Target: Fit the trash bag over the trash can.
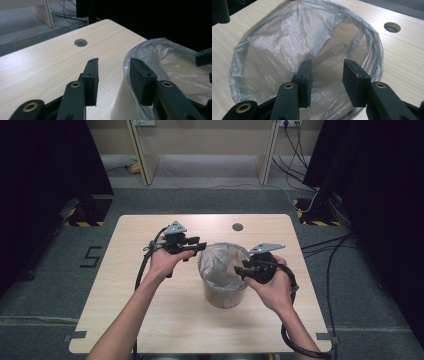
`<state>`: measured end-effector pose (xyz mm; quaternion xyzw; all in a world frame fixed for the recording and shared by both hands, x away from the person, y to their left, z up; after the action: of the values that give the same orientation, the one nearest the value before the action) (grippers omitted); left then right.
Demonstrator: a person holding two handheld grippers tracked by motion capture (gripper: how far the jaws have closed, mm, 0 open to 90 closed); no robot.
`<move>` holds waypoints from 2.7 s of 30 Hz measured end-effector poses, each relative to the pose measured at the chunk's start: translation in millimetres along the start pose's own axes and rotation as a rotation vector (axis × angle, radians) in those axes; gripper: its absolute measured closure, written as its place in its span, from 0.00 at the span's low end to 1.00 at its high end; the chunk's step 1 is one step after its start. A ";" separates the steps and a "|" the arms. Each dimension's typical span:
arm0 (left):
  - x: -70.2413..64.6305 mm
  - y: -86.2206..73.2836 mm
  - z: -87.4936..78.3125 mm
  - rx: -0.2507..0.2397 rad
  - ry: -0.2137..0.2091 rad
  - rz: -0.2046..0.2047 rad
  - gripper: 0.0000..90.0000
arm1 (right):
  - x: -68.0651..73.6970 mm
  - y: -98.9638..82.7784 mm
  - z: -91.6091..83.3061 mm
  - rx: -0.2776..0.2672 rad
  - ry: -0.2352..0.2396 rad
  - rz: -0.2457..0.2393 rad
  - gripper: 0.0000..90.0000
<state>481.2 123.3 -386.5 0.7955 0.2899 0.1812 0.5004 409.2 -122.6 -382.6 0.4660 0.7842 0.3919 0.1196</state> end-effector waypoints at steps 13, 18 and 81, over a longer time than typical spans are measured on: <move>-39.5 16.4 4.9 -0.004 -0.091 0.163 0.67 | 6.9 7.3 4.9 -0.017 0.002 -0.008 0.64; -59.7 10.9 24.1 0.106 -0.151 0.293 0.68 | 9.3 5.7 11.3 0.017 -0.001 -0.025 0.64; -52.9 9.4 29.5 0.347 -0.092 0.385 0.81 | 2.3 -6.0 10.1 0.105 -0.012 -0.051 0.64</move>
<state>460.4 65.8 -390.8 0.9173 0.1366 0.1843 0.3256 409.7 -117.2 -393.2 0.4538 0.8147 0.3441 0.1093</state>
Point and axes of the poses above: each handheld gripper's, and its own axes: z roughly forward along the jaws, y roughly out of its top, x roughly to its left, the point moved 3 cm from there along z, roughly forward along the jaws, and after that the axes turned 9 degrees about z, right-handed, at the moved point
